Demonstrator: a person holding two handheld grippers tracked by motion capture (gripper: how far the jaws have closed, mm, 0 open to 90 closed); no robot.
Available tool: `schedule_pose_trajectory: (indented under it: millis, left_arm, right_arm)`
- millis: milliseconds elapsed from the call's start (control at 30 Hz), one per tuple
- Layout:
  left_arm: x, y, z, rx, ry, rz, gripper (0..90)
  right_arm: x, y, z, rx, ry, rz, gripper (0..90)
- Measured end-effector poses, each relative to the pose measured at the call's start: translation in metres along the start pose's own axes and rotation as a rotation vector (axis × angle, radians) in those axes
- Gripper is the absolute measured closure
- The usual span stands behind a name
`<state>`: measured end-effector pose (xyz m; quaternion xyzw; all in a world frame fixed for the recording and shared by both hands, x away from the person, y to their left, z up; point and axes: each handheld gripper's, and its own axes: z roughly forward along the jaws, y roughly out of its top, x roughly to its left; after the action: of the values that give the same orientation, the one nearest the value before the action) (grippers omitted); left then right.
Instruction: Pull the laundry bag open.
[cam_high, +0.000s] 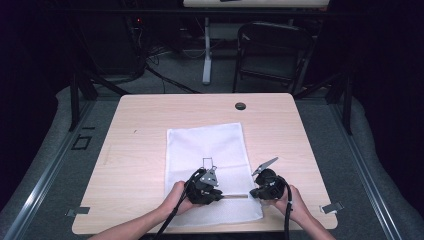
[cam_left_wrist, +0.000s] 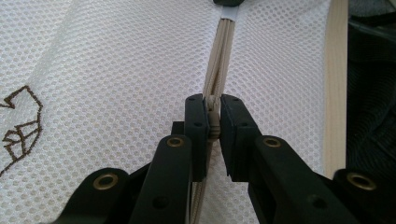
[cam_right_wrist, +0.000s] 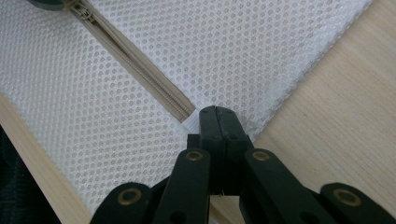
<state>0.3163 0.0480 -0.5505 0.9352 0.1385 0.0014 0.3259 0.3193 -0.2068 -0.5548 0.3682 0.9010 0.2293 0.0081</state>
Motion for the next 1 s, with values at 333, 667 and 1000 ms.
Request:
schedule_pose_trajectory:
  millis: [333, 667, 1000]
  left_arm:
    - [0.003, -0.011, -0.011, -0.005, -0.012, 0.008, 82.2]
    - [0.005, -0.024, -0.024, -0.015, -0.019, -0.014, 82.2]
    - [0.007, -0.040, -0.039, -0.005, -0.006, -0.026, 82.2]
  right_arm:
    - [-0.001, 0.000, 0.000, 0.003, 0.004, -0.002, 90.0]
    - [-0.001, 0.000, 0.000, 0.004, 0.003, -0.004, 90.0]
    - [-0.001, 0.000, 0.000, 0.006, 0.002, -0.004, 90.0]
